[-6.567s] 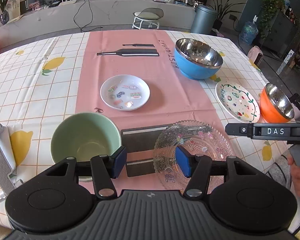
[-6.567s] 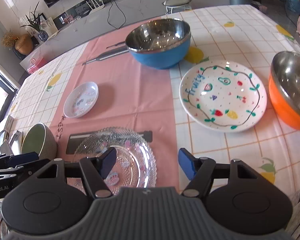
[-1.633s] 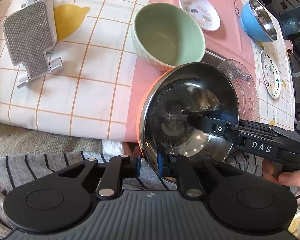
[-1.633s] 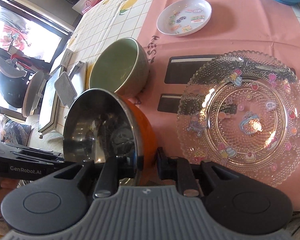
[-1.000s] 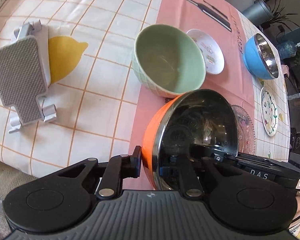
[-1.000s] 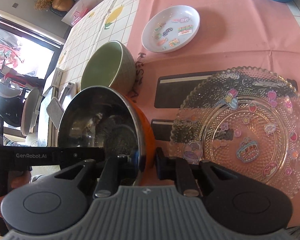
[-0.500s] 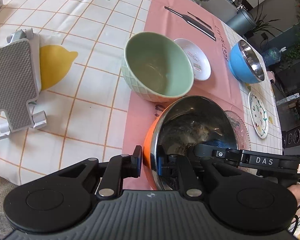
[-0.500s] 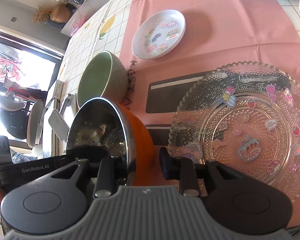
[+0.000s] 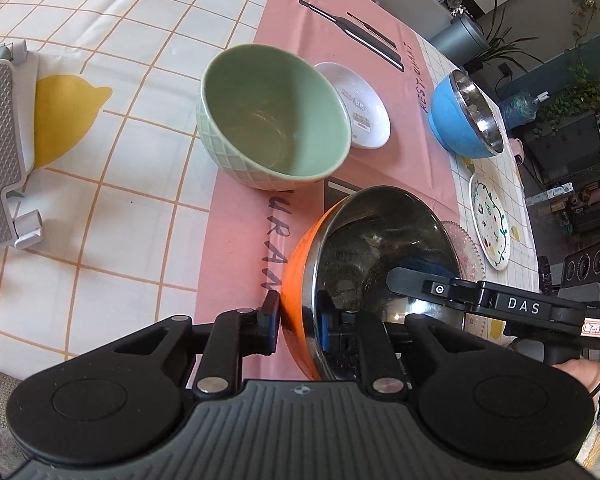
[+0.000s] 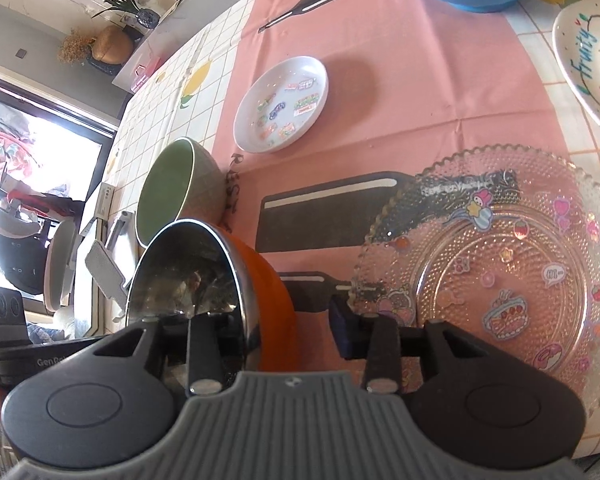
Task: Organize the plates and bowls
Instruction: 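Lower the orange bowl beside the green bowl and open the right gripper, then move the right gripper to the blue steel-lined bowl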
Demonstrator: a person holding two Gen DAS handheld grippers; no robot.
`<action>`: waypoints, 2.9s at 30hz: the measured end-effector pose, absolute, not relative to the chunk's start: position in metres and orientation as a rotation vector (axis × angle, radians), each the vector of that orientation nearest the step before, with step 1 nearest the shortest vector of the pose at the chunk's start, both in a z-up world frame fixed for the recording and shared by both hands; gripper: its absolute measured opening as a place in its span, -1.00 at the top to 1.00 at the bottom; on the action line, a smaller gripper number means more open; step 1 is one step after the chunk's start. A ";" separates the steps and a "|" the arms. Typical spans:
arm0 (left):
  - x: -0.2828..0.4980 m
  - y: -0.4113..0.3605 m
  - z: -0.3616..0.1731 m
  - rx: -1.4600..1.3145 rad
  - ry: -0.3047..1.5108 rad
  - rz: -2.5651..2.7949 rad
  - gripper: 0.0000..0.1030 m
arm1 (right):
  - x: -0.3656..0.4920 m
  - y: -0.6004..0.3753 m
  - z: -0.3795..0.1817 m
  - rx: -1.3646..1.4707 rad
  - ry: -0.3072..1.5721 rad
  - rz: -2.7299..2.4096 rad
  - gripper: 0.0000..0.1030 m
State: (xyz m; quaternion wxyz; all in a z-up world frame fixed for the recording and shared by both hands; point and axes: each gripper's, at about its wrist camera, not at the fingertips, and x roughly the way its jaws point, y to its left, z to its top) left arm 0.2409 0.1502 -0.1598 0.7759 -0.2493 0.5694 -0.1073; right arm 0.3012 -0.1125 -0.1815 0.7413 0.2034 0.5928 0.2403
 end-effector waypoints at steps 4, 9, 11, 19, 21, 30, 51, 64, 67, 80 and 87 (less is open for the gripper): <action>0.243 0.143 -0.160 -0.531 1.223 -0.235 0.60 | 0.302 -0.116 -0.179 0.421 1.275 0.490 0.24; 0.243 0.134 -0.159 -0.504 1.196 -0.250 0.61 | 0.299 -0.114 -0.178 0.401 1.264 0.482 0.25; 0.244 0.133 -0.159 -0.505 1.180 -0.240 0.63 | 0.298 -0.111 -0.178 0.391 1.259 0.491 0.45; 0.248 0.134 -0.157 -0.477 1.130 -0.203 0.64 | 0.301 -0.100 -0.177 0.361 1.190 0.453 0.57; 0.249 0.136 -0.158 -0.486 1.123 -0.195 0.65 | 0.303 -0.099 -0.177 0.364 1.186 0.451 0.57; 0.242 0.143 -0.150 -0.476 1.062 -0.170 0.43 | 0.298 -0.090 -0.181 0.371 1.153 0.443 0.40; 0.198 0.133 -0.095 -0.287 0.711 -0.202 -0.48 | 0.272 -0.115 -0.128 0.276 0.808 0.492 -0.80; 0.204 0.101 -0.060 -0.214 0.687 -0.163 -0.50 | 0.259 -0.163 -0.046 -0.103 0.618 0.272 -0.92; 0.211 0.088 -0.051 -0.171 0.699 -0.157 -0.53 | 0.260 -0.181 -0.035 -0.153 0.628 0.172 -0.95; 0.256 0.022 -0.001 -0.100 0.717 -0.187 -0.53 | 0.303 -0.239 -0.006 -0.004 0.686 0.066 -0.95; 0.287 -0.013 0.008 -0.015 0.721 -0.197 -0.53 | 0.339 -0.271 -0.014 0.073 0.706 -0.022 -0.95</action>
